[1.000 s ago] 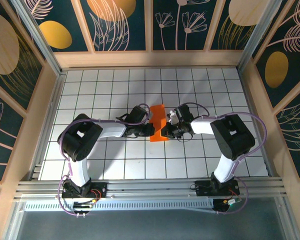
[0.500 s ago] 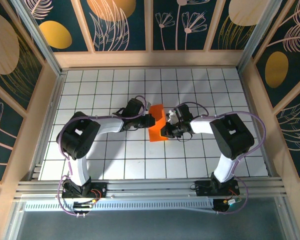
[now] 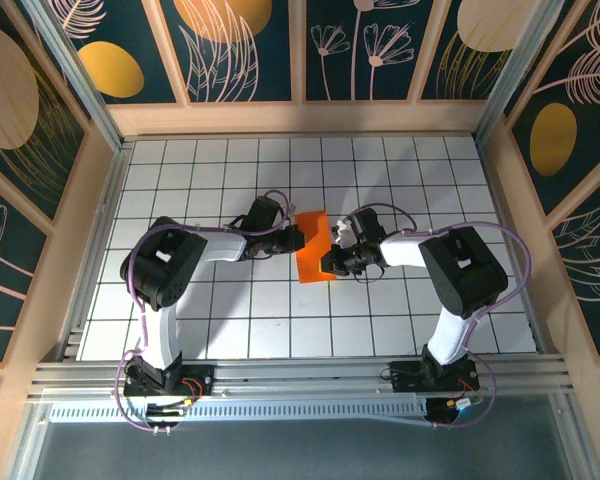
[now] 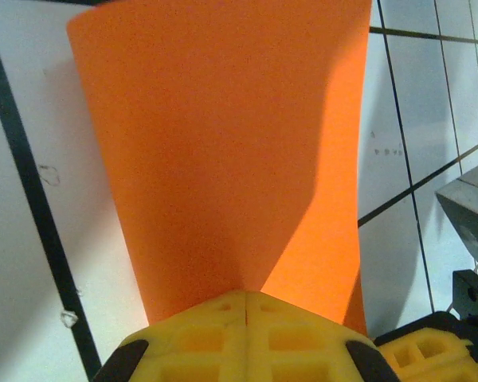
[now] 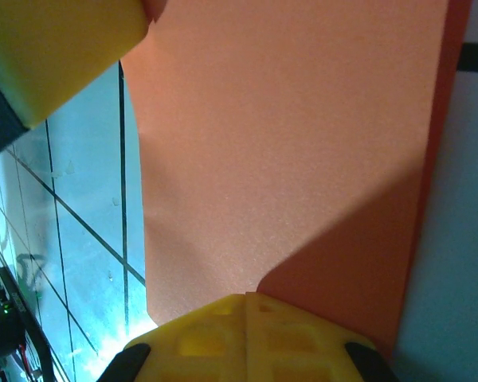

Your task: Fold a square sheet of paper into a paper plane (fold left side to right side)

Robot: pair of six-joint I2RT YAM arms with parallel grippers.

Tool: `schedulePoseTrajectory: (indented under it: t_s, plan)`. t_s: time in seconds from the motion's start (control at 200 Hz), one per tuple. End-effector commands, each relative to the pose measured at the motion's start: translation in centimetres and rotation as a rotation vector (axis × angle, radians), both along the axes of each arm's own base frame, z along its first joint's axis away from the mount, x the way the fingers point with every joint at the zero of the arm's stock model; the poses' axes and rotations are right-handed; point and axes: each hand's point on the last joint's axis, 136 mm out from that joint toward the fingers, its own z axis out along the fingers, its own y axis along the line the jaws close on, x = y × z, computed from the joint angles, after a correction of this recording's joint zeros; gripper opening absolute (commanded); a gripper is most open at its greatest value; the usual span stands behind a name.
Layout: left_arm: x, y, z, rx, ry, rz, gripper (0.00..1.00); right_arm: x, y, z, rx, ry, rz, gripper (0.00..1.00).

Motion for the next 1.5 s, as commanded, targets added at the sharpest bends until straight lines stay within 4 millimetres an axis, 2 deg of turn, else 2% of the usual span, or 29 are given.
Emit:
schedulePoseTrajectory:
  t_s: [0.0,0.22,0.245,0.41,0.691,0.721,0.806,0.981,1.181,1.216,1.261,1.371,1.496]
  plan:
    - [0.4,0.6,-1.3,0.009,0.005,0.026,0.0,-1.9,-4.2,-5.7,-0.241,0.094,-0.046,0.0]
    - [0.6,0.8,-2.1,0.009,0.014,0.04,0.0,-2.0,-4.3,-5.8,-0.246,0.098,-0.045,0.0]
    - [-0.1,1.3,-3.0,0.028,0.036,0.043,0.0,-2.0,-4.4,-5.9,-0.248,0.098,-0.045,0.0]
    - [0.3,2.4,-3.6,0.06,0.041,0.079,0.0,-2.1,-4.7,-6.0,-0.264,0.1,-0.045,0.0]
    - [2.6,5.1,-3.9,0.078,0.039,0.151,0.01,-2.0,-4.9,-6.0,-0.262,0.099,-0.048,0.0]
    - [3.8,5.0,-3.1,0.064,0.017,0.161,0.01,-2.0,-4.9,-6.0,-0.261,0.1,-0.049,0.0]
    - [4.9,5.9,-3.4,0.07,0.019,0.18,0.01,-1.9,-4.9,-5.9,-0.259,0.1,-0.05,0.0]
    - [5.8,6.8,-3.6,0.075,0.016,0.193,0.0,-1.9,-4.8,-5.7,-0.254,0.096,-0.049,0.0]
    - [4.9,7.1,-1.3,0.059,-0.022,0.181,0.0,-1.7,-4.6,-5.6,-0.245,0.097,-0.05,0.0]
    - [4.9,6.9,-0.3,0.039,-0.04,0.175,0.0,-1.6,-4.6,-5.5,-0.244,0.095,-0.049,0.0]
    - [3.8,7.0,-0.4,0.021,-0.027,0.164,0.0,-1.6,-4.5,-5.5,-0.241,0.095,-0.05,0.0]
    - [2.1,5.8,1.2,-0.064,-0.031,0.112,0.0,-1.6,-4.5,-5.5,-0.241,0.094,-0.049,0.0]
    - [0.4,3.2,2.9,-0.123,-0.047,0.028,0.0,-1.7,-4.6,-5.7,-0.243,0.098,-0.05,0.0]
